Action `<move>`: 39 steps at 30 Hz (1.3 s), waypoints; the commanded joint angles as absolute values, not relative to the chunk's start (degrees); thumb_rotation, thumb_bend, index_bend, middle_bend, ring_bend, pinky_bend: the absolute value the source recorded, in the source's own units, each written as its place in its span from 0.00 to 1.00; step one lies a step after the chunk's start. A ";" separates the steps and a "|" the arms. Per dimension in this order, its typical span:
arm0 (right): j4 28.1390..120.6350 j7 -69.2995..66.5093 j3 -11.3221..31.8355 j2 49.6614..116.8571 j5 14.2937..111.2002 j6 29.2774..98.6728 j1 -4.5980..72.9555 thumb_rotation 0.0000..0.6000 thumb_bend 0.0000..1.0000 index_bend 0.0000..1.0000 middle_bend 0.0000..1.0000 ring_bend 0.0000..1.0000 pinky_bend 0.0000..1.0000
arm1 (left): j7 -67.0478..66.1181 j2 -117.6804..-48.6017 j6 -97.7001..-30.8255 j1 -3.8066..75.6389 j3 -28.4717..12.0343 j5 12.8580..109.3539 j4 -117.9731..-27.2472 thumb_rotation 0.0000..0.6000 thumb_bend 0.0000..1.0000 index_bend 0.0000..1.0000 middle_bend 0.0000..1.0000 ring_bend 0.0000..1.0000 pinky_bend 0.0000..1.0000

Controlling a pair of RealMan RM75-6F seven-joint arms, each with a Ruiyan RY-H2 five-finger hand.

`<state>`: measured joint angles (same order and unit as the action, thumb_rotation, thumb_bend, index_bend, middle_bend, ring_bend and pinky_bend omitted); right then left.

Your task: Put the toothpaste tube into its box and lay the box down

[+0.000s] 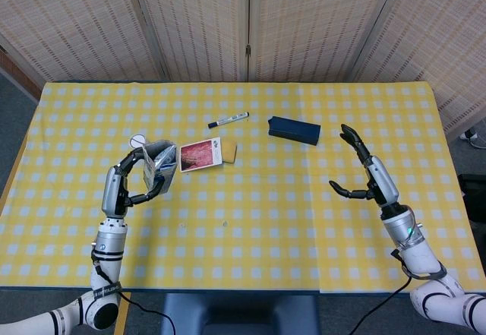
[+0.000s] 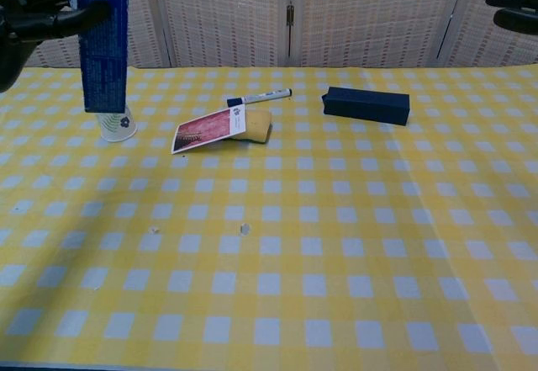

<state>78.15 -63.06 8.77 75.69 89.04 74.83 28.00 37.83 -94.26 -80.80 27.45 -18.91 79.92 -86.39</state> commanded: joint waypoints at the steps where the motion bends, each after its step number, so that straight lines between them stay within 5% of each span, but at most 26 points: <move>1: 77.66 -61.41 8.02 75.30 89.73 75.13 27.67 1.00 0.31 0.00 0.00 0.06 0.01 | 28.35 -92.72 -78.07 26.96 -16.66 77.34 -85.72 1.00 0.29 0.57 0.53 0.37 0.39; 12: 76.12 -53.30 4.40 73.13 92.11 75.52 25.92 1.00 0.31 0.00 0.00 0.05 0.01 | 9.10 -91.49 -75.37 25.22 -10.11 76.05 -80.91 1.00 0.29 0.60 0.59 0.41 0.45; 22: 78.83 -37.09 1.88 70.82 92.54 76.83 22.88 1.00 0.31 0.00 0.00 0.03 0.01 | 4.83 -92.00 -73.58 23.62 -6.15 76.95 -78.02 1.00 0.29 0.60 0.59 0.41 0.45; 33: 78.38 -37.83 1.66 71.19 92.26 77.63 21.72 1.00 0.31 0.00 0.00 0.03 0.01 | 3.58 -97.76 -69.72 23.13 -2.07 78.95 -69.27 1.00 0.29 0.60 0.59 0.41 0.45; 39: 78.26 -38.50 1.73 71.25 92.39 77.62 21.70 1.00 0.31 0.00 0.00 0.03 0.01 | 3.58 -98.73 -65.69 23.49 -1.33 78.17 -67.84 1.00 0.29 0.48 0.50 0.30 0.31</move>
<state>78.30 -38.40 1.74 71.25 92.35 77.68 21.68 3.67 -98.54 -66.88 23.32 -1.66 78.55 -67.83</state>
